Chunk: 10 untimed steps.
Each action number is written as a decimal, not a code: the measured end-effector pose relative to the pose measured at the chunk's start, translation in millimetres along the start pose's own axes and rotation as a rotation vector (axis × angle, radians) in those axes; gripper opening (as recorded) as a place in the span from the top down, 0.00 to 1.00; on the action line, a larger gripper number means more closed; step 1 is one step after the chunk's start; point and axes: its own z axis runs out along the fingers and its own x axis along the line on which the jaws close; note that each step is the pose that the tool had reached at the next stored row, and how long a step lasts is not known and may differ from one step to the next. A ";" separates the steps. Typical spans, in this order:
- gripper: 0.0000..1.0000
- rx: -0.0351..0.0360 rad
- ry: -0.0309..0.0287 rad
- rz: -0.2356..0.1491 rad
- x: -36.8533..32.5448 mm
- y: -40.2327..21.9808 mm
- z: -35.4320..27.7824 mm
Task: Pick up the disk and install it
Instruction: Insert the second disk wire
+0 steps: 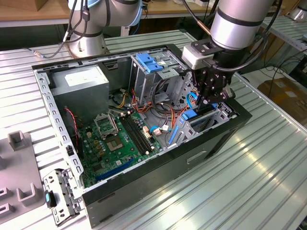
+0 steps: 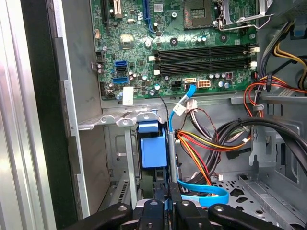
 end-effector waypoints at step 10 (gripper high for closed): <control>0.84 0.0000 -0.0006 0.000 0.0 -0.3 -2.4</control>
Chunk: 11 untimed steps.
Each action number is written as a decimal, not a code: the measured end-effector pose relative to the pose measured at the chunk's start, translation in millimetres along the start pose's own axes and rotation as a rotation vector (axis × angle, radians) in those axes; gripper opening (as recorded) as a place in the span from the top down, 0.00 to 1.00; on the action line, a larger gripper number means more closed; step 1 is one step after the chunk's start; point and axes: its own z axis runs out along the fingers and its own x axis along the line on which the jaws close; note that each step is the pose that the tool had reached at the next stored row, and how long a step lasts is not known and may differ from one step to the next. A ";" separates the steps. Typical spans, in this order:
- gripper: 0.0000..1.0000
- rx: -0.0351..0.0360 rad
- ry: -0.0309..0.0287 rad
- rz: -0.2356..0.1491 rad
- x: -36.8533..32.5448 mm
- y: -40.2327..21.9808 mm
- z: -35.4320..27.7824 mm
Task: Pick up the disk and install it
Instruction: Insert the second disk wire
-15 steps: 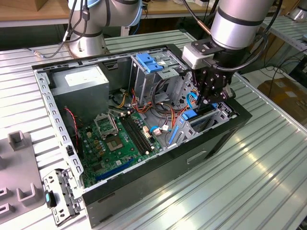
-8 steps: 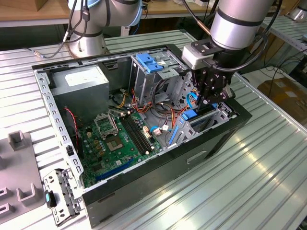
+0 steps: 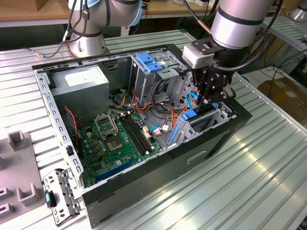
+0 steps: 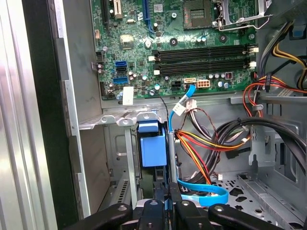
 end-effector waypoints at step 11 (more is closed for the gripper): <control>0.84 -0.0018 -0.0154 0.002 2.5 -1.5 0.3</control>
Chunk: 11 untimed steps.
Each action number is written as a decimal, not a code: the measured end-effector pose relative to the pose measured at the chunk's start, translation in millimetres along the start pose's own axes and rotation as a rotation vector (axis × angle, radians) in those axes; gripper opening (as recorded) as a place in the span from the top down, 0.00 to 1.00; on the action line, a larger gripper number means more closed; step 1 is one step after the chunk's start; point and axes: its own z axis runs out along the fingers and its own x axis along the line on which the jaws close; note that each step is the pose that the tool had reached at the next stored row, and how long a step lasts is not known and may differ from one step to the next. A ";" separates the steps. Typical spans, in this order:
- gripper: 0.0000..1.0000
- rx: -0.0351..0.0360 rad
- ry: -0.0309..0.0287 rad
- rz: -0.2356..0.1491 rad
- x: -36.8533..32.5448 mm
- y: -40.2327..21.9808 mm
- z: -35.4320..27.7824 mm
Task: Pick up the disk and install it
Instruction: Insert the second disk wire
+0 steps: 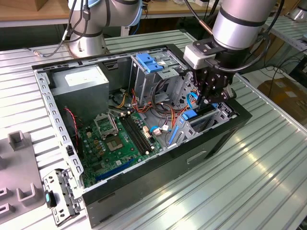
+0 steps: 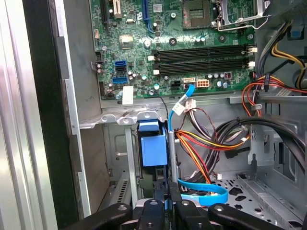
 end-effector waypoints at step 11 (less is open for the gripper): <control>0.84 -0.0017 -0.0175 0.002 3.5 -0.3 0.5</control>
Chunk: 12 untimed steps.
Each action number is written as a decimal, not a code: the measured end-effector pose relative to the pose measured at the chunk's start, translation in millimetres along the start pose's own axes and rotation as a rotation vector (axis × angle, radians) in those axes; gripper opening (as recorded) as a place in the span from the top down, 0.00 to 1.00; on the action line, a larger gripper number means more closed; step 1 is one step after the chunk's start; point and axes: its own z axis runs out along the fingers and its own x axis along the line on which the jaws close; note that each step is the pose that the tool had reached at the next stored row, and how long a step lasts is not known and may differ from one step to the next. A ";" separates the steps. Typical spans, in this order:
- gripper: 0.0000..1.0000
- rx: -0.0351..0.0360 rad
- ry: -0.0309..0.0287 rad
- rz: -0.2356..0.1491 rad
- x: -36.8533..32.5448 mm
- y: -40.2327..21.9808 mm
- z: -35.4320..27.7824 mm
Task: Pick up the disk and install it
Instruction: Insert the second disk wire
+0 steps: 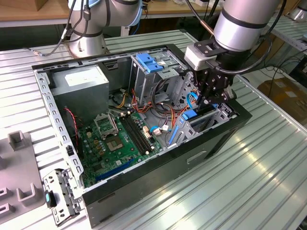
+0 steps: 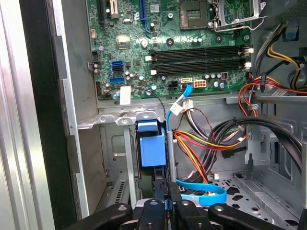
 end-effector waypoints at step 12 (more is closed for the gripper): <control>0.84 -0.0004 -0.0044 0.000 1.5 0.4 4.9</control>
